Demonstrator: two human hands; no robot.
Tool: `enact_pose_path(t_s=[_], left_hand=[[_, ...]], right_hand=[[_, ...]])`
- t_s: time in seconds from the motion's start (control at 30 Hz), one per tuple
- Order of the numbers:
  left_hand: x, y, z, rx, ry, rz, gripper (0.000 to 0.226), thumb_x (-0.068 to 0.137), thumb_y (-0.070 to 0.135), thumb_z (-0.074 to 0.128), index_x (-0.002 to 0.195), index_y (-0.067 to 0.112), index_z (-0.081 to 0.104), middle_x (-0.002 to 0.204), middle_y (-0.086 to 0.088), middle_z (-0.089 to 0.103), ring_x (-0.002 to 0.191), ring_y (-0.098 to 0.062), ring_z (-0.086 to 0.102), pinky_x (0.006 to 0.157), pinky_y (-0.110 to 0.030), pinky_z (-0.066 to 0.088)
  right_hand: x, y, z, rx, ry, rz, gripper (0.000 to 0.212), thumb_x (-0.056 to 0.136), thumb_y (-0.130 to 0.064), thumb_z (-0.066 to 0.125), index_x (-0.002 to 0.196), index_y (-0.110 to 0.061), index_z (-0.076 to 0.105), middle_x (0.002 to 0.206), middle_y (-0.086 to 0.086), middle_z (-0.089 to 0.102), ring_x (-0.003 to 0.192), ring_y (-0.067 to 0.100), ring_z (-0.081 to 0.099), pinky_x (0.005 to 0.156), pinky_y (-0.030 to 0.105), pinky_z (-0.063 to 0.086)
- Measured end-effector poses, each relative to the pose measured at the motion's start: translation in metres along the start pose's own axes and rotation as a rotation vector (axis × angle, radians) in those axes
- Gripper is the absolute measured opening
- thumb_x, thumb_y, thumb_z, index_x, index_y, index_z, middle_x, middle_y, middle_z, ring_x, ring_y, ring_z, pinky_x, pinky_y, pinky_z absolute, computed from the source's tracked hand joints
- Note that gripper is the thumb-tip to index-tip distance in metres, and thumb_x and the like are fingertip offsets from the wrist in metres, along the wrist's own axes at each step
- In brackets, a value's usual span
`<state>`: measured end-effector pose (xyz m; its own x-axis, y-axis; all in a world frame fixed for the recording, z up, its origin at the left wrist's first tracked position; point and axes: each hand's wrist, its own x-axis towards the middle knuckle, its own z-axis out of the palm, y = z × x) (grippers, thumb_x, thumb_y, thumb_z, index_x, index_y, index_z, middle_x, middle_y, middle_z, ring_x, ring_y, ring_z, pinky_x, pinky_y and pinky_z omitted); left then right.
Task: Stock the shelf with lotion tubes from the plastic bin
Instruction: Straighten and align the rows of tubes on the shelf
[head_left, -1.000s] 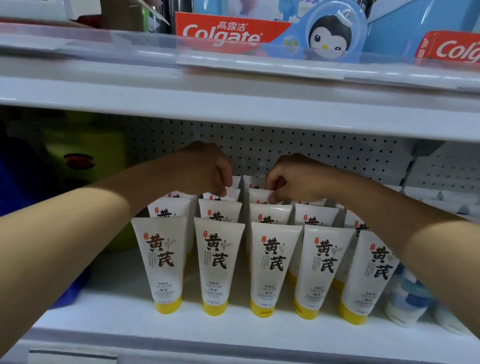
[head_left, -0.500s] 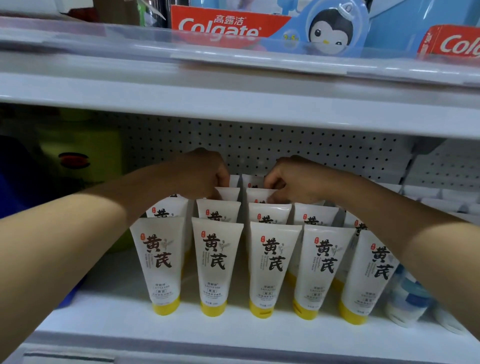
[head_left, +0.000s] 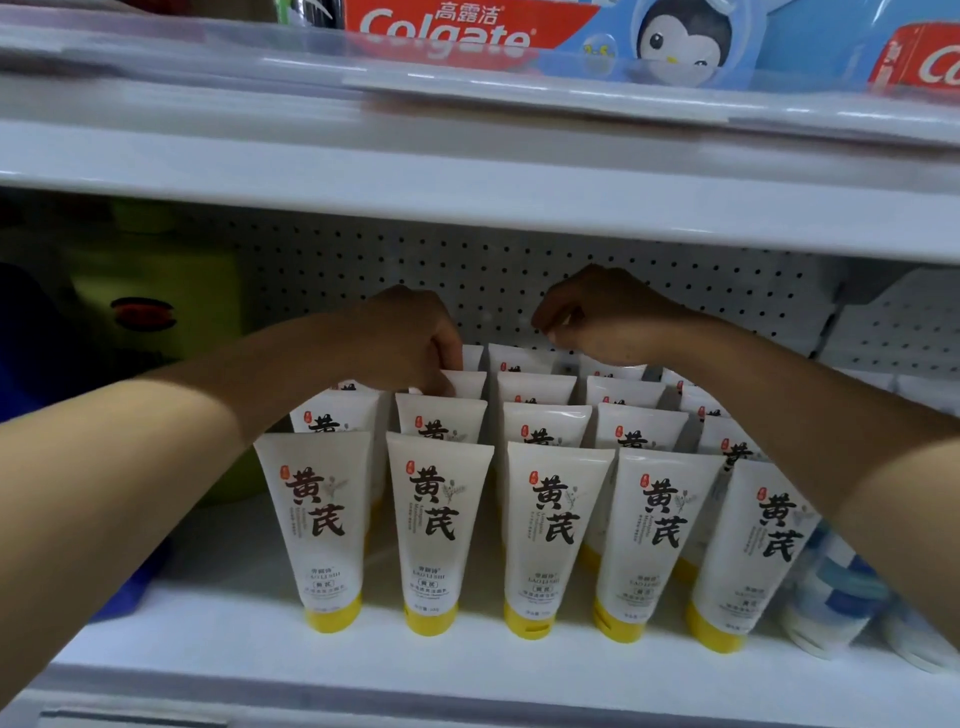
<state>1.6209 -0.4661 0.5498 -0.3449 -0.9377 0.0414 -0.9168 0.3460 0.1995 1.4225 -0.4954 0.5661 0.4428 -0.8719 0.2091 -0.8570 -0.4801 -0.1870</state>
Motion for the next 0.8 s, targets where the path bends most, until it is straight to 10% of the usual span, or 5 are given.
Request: enact_pose_path(t_s=[0.33,0.8], left_hand=[[0.008,-0.011,-0.019,-0.134,0.257,-0.054,0.017,0.088,0.015,0.06,0.102,0.017,0.069,0.109,0.003,0.066,0.093,-0.006,0.053,0.088,-0.019,0.036],[0.017,-0.011,-0.014,-0.093,0.214,-0.03,0.018,0.086,0.01,0.062,0.102,0.015,0.07,0.104,0.003,0.068,0.089,-0.007,0.056,0.089,-0.02,0.04]], right_hand=[[0.018,0.003,0.015,-0.118,-0.161,-0.012,0.023,0.088,-0.026,0.062,0.096,-0.005,0.07,0.097,0.009,0.069,0.078,0.013,0.055,0.065,0.021,0.041],[0.013,0.008,0.013,-0.094,-0.147,-0.001,0.024,0.088,-0.029,0.061,0.108,-0.017,0.067,0.107,-0.003,0.063,0.095,0.011,0.056,0.081,0.021,0.039]])
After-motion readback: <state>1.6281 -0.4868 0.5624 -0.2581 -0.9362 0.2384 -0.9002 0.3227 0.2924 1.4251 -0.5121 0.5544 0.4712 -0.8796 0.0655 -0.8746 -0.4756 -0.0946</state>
